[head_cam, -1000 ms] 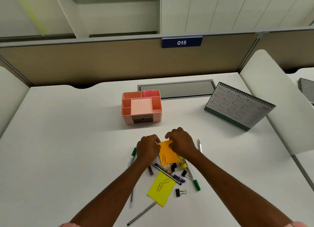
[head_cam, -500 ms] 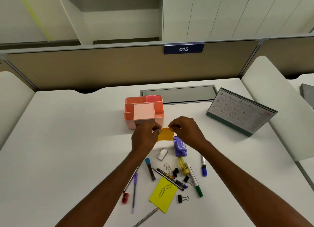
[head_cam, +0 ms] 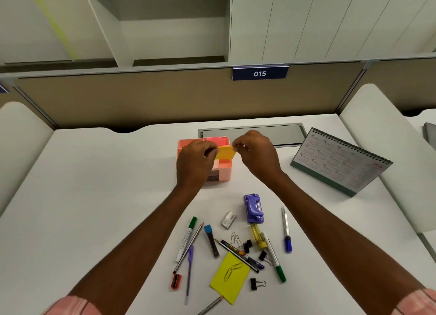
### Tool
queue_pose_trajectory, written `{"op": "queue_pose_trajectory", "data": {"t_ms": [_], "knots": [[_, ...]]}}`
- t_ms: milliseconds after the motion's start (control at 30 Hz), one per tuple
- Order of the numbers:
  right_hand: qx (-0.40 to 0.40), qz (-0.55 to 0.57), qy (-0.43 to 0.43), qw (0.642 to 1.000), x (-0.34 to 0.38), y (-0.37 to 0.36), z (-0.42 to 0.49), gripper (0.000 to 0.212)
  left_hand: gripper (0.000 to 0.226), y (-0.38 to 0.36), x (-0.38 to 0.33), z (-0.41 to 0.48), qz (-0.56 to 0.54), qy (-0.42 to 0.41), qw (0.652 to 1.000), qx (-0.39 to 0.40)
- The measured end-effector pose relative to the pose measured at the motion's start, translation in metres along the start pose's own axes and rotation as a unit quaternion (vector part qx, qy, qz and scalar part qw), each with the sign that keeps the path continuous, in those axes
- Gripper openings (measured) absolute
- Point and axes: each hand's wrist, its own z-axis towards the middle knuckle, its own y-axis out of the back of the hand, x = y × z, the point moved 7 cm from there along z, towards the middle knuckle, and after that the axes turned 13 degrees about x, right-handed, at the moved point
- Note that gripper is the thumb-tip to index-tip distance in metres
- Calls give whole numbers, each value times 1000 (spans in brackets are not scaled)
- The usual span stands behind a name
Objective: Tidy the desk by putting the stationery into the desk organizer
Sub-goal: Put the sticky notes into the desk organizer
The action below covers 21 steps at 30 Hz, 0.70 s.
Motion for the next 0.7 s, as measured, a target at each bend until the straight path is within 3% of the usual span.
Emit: {"op": "queue_pose_trajectory", "data": {"t_ms": [367,700], "knots": [[-37,-37,-15,999,6,-9,53,12,14,2,29,54,58,26,998,-5],[1,-69,-35,997,-14,-46,80,15,13,-27,65,81,75,62,994,50]]}}
